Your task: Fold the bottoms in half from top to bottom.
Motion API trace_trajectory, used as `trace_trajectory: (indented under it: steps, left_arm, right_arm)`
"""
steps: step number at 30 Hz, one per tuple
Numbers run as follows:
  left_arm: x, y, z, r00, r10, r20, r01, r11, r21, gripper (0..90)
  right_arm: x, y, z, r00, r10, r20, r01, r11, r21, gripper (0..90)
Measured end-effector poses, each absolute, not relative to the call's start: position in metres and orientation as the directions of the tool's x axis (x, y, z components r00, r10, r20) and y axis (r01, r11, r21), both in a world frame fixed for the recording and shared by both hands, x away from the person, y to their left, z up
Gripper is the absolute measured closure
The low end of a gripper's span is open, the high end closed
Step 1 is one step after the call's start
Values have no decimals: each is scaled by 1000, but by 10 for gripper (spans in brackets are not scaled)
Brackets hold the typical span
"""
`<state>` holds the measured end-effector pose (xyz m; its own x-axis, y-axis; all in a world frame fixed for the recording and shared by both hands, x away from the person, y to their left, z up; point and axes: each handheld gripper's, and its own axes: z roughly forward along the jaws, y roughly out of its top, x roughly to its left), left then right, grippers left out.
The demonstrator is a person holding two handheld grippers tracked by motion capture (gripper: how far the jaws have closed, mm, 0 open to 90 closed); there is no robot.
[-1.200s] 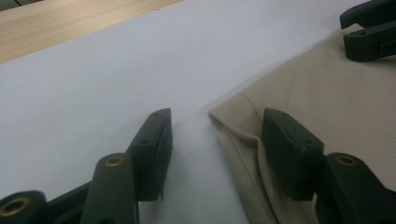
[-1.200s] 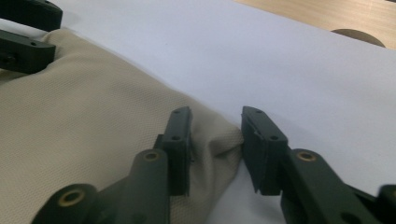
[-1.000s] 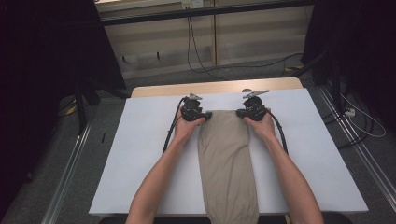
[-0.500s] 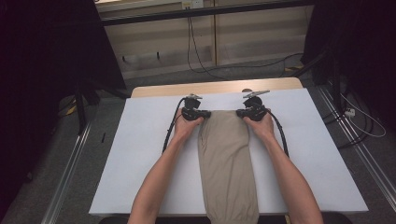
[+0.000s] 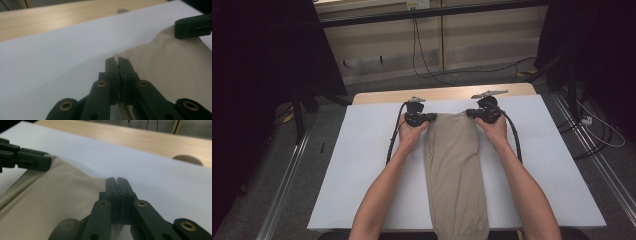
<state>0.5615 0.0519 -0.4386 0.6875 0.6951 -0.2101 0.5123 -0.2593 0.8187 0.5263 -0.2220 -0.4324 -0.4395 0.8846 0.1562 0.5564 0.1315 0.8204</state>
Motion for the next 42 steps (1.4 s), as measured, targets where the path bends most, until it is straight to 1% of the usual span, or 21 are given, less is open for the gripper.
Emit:
trace_trajectory:
  steps: [4, 11, 16, 19, 22, 25, 28, 33, 36, 40, 42]
  left_arm:
    - [564, 53, -426, 682, 703, -203, 492, -235, 838, 875]
    - [574, 55, -407, 664, 720, -203, 474, -196, 858, 875]
    - [580, 58, -386, 650, 737, -185, 447, -174, 877, 875]
    - [583, 58, -372, 652, 737, -178, 430, -166, 887, 875]
    - [584, 59, -357, 660, 731, -170, 402, -153, 903, 875]
    - [581, 60, -344, 676, 721, -150, 368, -154, 917, 875]
    - [575, 63, -342, 690, 708, -153, 360, -152, 920, 875]
    - [556, 66, -349, 709, 686, -163, 358, -151, 921, 874]
    - [543, 69, -352, 727, 665, -168, 349, -148, 925, 875]
    - [522, 77, -353, 745, 648, -155, 330, -157, 931, 874]
    - [511, 81, -353, 752, 639, -163, 326, -147, 934, 874]
  right_arm:
    - [530, -224, -417, -425, 890, 165, 535, 100, 839, 892]
    - [537, -221, -393, -420, 893, 160, 502, 82, 861, 893]
    - [542, -218, -374, -418, 898, 138, 472, 85, 877, 894]
    - [546, -218, -360, -414, 897, 152, 454, 59, 889, 894]
    - [550, -217, -347, -415, 900, 137, 438, 66, 897, 894]
    - [551, -219, -335, -422, 895, 143, 417, 52, 907, 895]
    - [546, -221, -332, -437, 885, 159, 401, 33, 916, 894]
    - [528, -222, -340, -467, 867, 171, 400, 35, 916, 895]
    - [515, -224, -341, -484, 857, 177, 396, 34, 917, 895]
    - [493, -224, -342, -515, 843, 157, 384, 64, 921, 895]
    - [481, -224, -342, -525, 836, 157, 378, 64, 924, 895]
